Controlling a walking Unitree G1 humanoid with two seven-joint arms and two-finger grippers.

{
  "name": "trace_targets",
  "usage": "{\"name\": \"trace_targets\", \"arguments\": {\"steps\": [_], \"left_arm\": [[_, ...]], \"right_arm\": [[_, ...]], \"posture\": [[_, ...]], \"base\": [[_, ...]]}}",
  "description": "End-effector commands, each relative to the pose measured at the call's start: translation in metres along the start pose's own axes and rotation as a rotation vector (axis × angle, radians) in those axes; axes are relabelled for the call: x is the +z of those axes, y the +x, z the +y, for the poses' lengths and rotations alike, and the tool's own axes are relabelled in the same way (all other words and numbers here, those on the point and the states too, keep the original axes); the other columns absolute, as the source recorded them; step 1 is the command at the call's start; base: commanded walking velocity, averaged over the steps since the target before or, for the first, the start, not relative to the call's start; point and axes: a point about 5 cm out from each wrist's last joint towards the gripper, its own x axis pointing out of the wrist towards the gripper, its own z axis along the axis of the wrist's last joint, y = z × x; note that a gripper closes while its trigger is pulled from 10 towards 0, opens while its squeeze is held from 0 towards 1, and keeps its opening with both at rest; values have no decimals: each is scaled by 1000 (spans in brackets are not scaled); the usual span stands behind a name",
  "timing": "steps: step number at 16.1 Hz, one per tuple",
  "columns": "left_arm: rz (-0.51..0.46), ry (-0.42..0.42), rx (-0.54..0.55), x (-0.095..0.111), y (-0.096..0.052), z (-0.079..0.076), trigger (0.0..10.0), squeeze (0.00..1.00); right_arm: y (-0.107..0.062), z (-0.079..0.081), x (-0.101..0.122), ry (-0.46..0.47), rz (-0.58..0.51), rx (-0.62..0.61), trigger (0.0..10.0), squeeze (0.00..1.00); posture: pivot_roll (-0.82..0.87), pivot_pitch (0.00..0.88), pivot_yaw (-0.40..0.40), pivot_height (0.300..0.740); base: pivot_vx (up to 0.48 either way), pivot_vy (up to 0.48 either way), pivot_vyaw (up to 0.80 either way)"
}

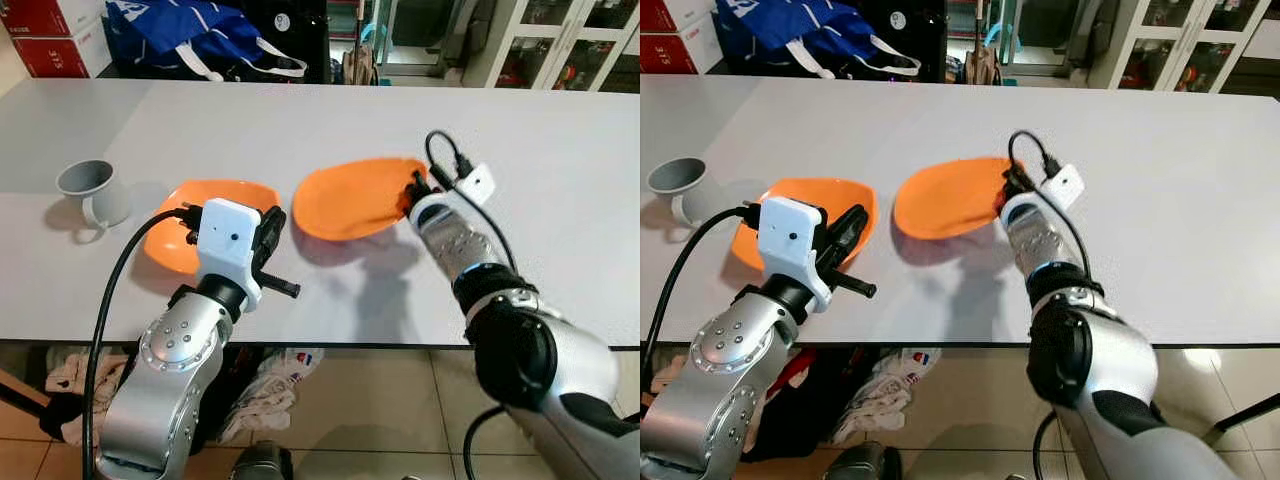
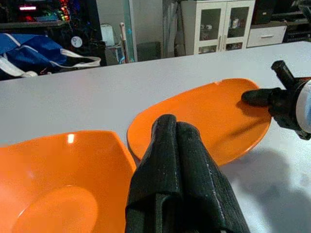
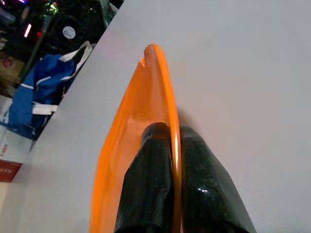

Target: Setting the table

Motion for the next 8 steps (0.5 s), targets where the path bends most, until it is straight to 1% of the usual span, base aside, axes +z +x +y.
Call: {"name": "trace_targets", "arguments": {"steps": [1, 4, 5, 6, 7, 8], "left_arm": [[-3, -2, 0, 2, -2, 0, 10000, 0], [0, -1, -1, 2, -3, 0, 10000, 0], [0, -2, -2, 2, -3, 0, 10000, 0], [1, -2, -3, 2, -3, 0, 10000, 0], [2, -3, -4, 3, -3, 0, 10000, 0], [3, -2, -6, 3, -3, 0, 10000, 0]], "right_arm": [[0, 1, 0, -33, -5, 5, 10000, 0], [-2, -15, -6, -133, -12, -31, 10000, 0], [-3, -18, -7, -153, -13, -40, 10000, 0], [-4, -28, -12, -217, -12, -61, 10000, 0], [-6, -37, -16, -255, -3, -84, 10000, 0], [-8, -46, -21, -279, 11, -111, 10000, 239]], "posture": [[173, 30, -2, 740], [173, 34, -1, 740], [173, 34, 0, 740], [172, 37, 1, 740], [172, 39, 1, 740], [173, 40, 4, 740]], "base": [[0, 0, 0], [0, 0, 0], [0, 0, 0], [0, 0, 0], [0, 0, 0], [0, 0, 0]]}}
